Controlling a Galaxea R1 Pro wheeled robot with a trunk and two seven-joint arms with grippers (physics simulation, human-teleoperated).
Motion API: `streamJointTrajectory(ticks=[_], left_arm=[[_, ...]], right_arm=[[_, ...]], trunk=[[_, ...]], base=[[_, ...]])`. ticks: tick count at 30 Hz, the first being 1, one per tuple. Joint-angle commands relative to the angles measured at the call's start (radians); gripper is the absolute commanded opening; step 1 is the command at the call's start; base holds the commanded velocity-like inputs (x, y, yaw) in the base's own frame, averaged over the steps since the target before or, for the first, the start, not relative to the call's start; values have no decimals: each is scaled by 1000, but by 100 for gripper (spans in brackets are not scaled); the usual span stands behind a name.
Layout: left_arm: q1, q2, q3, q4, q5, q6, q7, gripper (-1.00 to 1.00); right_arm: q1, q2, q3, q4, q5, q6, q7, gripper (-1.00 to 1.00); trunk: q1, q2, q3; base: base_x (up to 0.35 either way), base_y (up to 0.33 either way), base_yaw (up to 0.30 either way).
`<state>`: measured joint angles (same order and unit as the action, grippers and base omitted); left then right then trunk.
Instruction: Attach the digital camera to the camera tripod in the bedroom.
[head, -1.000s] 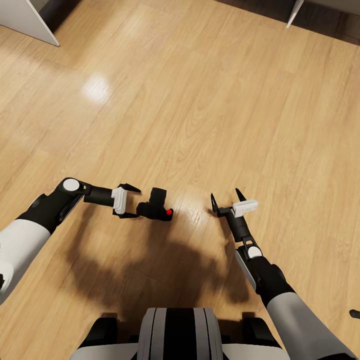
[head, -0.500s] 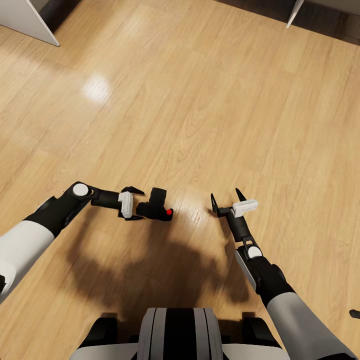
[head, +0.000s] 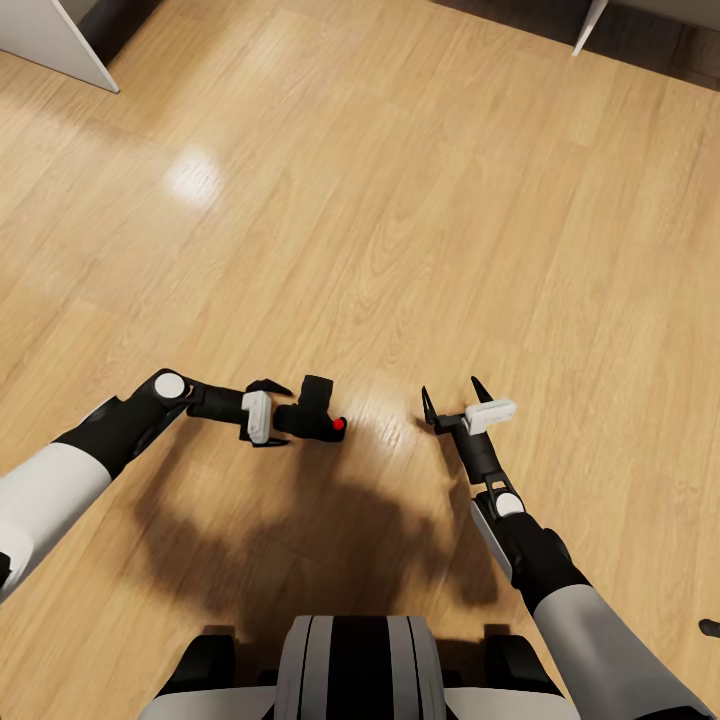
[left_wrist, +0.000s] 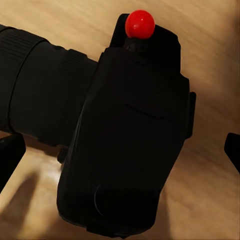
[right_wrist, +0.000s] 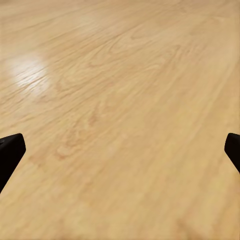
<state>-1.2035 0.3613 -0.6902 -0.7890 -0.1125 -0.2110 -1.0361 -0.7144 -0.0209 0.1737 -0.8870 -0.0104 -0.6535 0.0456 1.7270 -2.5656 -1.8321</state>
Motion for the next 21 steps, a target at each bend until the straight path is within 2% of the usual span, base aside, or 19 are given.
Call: streamJointTrajectory(ticks=[1, 10, 21], left_arm=[[-1, 1, -3, -1, -6, -8, 2, 100], [-1, 2, -4, 6, -6, -9, 3, 100], [-1, -3, -4, 79, -6, -11, 4, 100]], right_arm=[[0, -1, 1, 0, -2, -3, 2, 100], [0, -1, 1, -1, -2, -4, 2, 100], [0, -1, 2, -1, -2, -6, 2, 100]], trunk=[[0, 0, 0], [0, 0, 0], [0, 0, 0]], base=[[0, 0, 0], [0, 0, 0], [0, 0, 0]])
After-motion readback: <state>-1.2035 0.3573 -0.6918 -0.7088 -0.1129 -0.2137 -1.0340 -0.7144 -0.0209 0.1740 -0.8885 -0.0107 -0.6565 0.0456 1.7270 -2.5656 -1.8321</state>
